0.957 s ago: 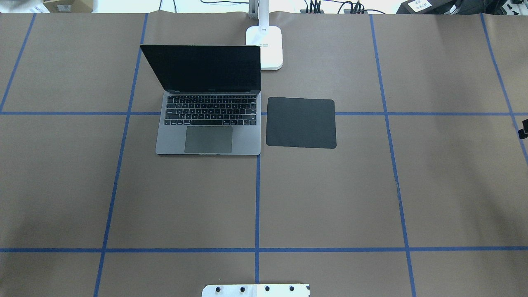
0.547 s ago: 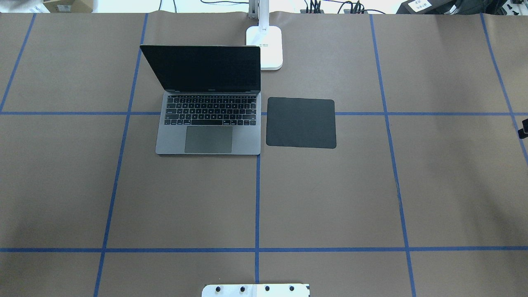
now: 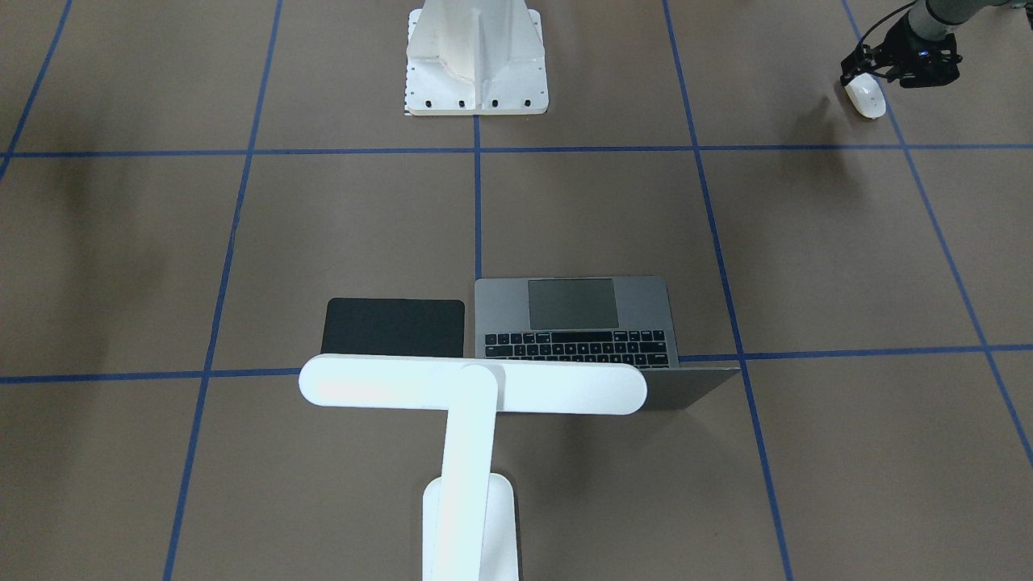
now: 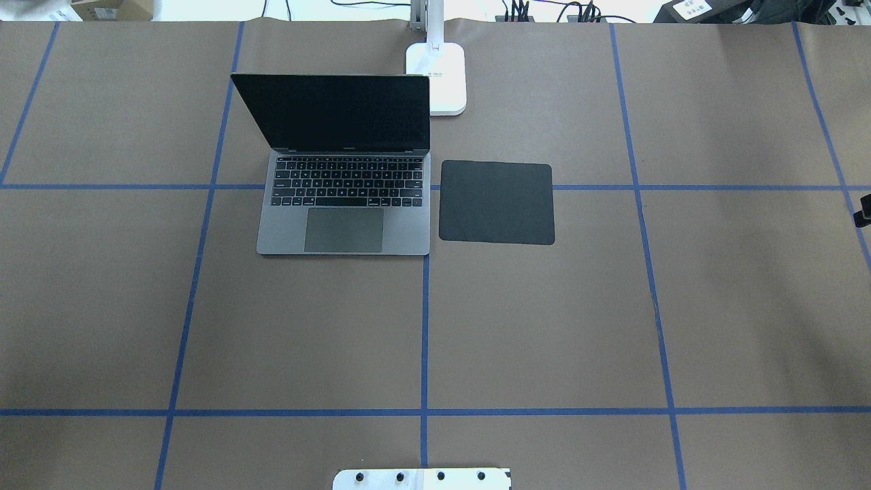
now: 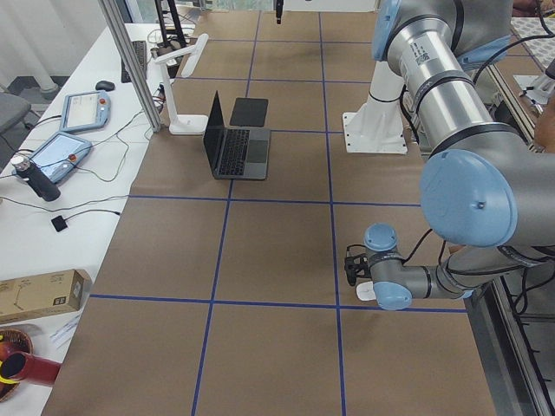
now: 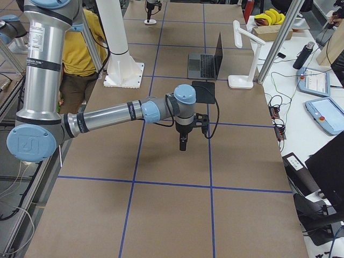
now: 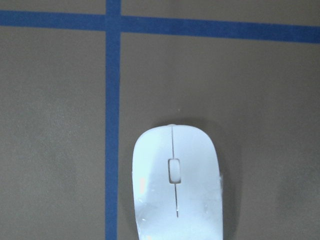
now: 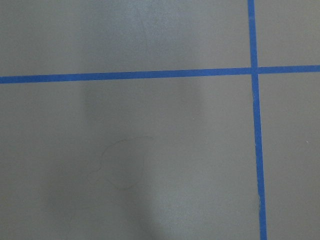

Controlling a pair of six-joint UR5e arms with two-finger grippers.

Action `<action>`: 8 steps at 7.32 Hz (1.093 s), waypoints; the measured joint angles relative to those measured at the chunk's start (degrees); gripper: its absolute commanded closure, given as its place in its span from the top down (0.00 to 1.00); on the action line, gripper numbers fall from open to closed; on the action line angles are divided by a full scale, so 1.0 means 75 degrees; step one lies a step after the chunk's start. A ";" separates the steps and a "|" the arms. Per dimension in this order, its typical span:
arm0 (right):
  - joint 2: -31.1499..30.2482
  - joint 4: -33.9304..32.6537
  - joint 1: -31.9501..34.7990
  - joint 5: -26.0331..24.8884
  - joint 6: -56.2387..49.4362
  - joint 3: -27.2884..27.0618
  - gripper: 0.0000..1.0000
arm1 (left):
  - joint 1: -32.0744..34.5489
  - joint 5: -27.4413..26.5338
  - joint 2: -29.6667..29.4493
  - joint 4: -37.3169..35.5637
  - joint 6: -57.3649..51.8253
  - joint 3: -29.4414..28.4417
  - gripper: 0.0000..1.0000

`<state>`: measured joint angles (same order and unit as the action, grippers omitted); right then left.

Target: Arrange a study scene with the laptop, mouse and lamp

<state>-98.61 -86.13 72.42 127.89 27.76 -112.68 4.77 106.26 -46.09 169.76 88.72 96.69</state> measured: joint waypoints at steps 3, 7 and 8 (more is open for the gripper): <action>0.0021 0.0000 -0.0009 -0.0001 0.0001 0.0000 1.00 | -0.0010 0.0000 -0.0106 0.0106 -0.0005 -0.0247 0.90; 0.0034 0.0000 -0.0001 -0.0012 0.0002 -0.0002 1.00 | -0.0015 0.0000 -0.0250 0.0123 -0.0016 -0.0315 0.37; 0.0034 0.0000 -0.0001 -0.0012 0.0002 -0.0004 1.00 | -0.0015 0.0000 -0.0248 0.0146 -0.0022 -0.0317 0.23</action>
<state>-98.35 -86.13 72.42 127.80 27.77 -112.71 4.66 106.26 -47.95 170.85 88.55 94.31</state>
